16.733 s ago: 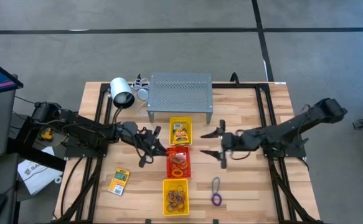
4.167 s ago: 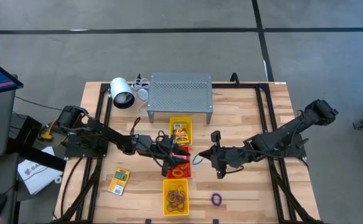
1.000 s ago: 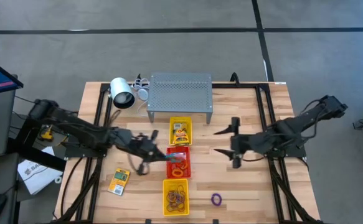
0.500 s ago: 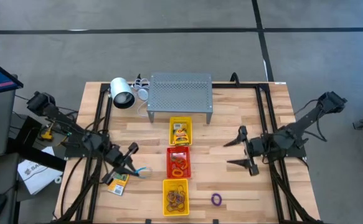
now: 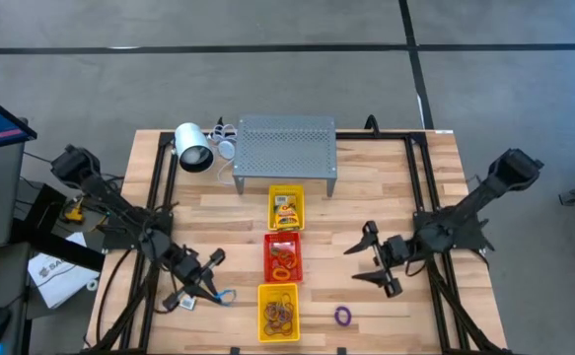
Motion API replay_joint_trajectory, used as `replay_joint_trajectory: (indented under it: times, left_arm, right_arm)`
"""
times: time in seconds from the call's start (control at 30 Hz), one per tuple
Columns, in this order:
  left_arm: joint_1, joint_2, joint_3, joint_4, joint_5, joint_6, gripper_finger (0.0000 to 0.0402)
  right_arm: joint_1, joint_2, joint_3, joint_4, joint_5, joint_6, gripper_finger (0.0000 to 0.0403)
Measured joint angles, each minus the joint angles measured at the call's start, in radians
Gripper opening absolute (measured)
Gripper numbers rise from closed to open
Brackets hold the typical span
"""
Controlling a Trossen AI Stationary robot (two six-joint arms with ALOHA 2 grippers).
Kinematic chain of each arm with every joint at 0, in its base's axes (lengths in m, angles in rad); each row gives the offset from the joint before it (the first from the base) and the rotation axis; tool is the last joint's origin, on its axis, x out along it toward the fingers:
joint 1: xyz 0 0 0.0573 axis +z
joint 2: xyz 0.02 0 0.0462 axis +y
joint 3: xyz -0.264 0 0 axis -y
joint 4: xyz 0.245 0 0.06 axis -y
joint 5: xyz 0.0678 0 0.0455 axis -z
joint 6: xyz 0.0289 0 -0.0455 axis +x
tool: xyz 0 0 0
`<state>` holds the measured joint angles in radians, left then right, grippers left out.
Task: Pick & Place Office Desk Supplies
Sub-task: Put the blue rubber band into the bottom yellow bin
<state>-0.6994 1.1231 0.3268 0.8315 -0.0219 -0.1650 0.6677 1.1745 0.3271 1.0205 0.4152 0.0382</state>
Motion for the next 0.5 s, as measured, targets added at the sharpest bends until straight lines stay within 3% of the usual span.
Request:
replay_joint_trajectory:
  times: [0.27,0.5]
  left_arm:
    - [0.01,0.136,0.128,-0.123,0.011,-0.007,0.0004]
    - [0.042,0.216,0.213,-0.28,0.012,-0.027,0.0004]
  right_arm:
    - [-0.024,0.263,0.0,0.388,0.0,-0.088,0.0273]
    - [-0.061,0.334,0.009,0.485,0.0,-0.038,0.0273]
